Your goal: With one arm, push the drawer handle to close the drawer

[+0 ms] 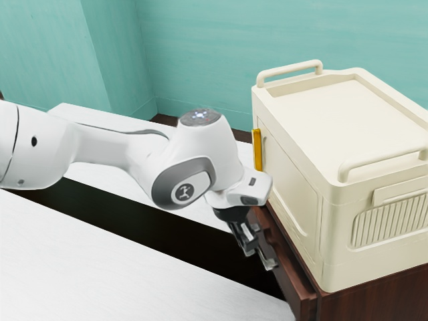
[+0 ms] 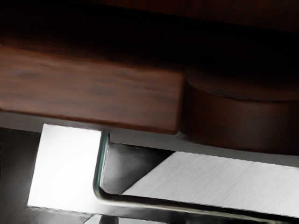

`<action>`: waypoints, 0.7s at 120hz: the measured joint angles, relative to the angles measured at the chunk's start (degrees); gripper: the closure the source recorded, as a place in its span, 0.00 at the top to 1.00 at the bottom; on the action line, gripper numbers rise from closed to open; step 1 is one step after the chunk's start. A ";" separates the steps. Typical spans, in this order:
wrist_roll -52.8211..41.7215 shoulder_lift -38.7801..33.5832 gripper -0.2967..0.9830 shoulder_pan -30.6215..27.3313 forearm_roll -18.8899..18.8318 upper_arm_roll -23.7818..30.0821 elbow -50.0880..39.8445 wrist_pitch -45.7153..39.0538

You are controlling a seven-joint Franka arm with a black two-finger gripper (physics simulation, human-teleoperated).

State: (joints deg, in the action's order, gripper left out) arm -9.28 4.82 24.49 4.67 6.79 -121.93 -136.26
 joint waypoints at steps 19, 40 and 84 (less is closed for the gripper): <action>-1.50 1.06 0.31 -0.22 -0.07 0.14 0.45 -3.98; -3.12 1.48 0.32 -0.38 0.48 0.15 1.04 -5.93; 2.40 -13.42 0.64 -19.17 7.18 -9.35 16.35 24.83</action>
State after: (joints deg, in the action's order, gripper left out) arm -6.88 -8.60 5.31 11.86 -2.56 -105.59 -111.43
